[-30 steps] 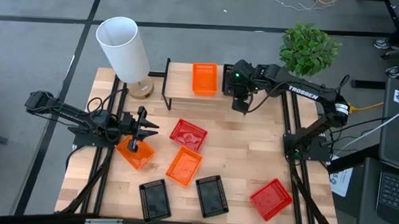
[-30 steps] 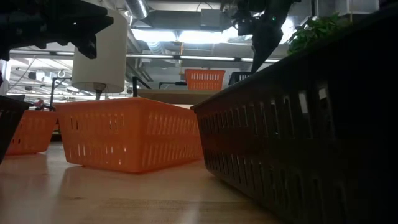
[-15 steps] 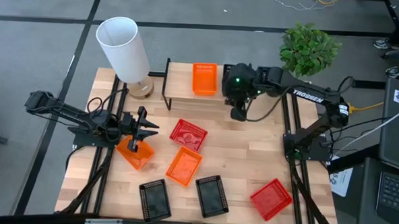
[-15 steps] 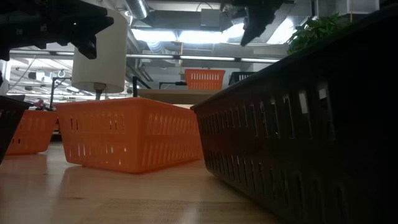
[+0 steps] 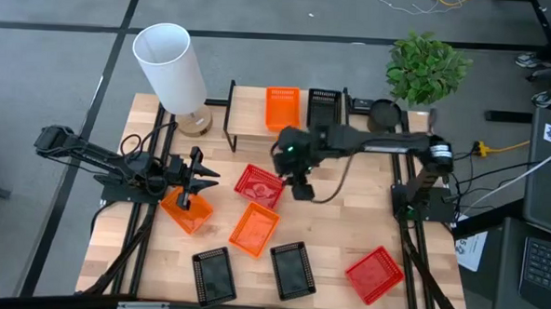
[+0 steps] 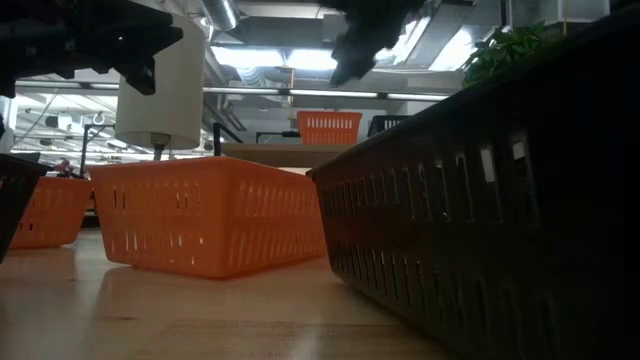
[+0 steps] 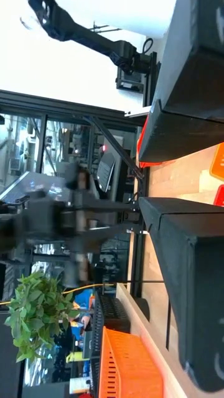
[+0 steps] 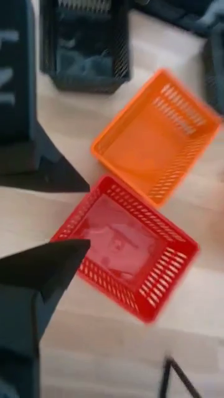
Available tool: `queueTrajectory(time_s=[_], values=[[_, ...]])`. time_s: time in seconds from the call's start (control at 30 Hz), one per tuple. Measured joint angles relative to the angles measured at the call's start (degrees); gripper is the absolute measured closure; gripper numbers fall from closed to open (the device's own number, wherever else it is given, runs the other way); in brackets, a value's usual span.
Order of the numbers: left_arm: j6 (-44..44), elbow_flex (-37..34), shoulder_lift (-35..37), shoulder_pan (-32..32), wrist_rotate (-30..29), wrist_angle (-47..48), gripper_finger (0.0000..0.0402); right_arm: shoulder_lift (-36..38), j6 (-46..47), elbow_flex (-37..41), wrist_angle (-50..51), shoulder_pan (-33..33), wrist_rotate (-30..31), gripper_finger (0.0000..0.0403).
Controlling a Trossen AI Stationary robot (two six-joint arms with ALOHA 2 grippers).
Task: Stack baskets on shelf by color
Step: Put the top red basket on the shelf
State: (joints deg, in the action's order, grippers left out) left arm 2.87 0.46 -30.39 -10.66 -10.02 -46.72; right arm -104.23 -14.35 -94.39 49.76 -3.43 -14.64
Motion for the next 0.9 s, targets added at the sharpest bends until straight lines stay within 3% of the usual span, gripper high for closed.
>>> queueTrajectory(time_s=[0.17, 0.37, 0.57, 0.73, 0.83, 0.9], values=[[0.0, 0.0, 0.0, 0.0, 0.0, 0.3, 0.0308, -6.8, -8.1, 0.1, 0.1, 1.5, 0.2, 0.0237], [0.0, 0.0, 0.0, 0.0, 0.0, 1.9, 0.0308, -11.1, -17.1, 0.1, -0.2, 3.3, 2.9, 0.0233], [-0.1, 0.0, 0.0, 0.0, 0.0, 1.9, 0.0308, -13.8, -17.9, 0.0, -0.9, 4.5, 9.8, 0.0233], [-0.1, 0.0, 0.0, 0.0, 0.0, 1.9, 0.0308, -17.7, -17.4, 0.0, -1.4, 4.4, 11.2, 0.0233], [-0.1, 0.0, 0.0, 0.0, 0.0, 1.9, 0.0308, -19.2, -14.3, 0.1, -2.2, 4.9, 15.6, 0.0252], [-0.1, 0.0, 0.0, 0.0, 0.0, 1.8, 0.0308, -19.1, -14.3, 0.1, -2.3, 5.6, 18.5, 0.0288]])
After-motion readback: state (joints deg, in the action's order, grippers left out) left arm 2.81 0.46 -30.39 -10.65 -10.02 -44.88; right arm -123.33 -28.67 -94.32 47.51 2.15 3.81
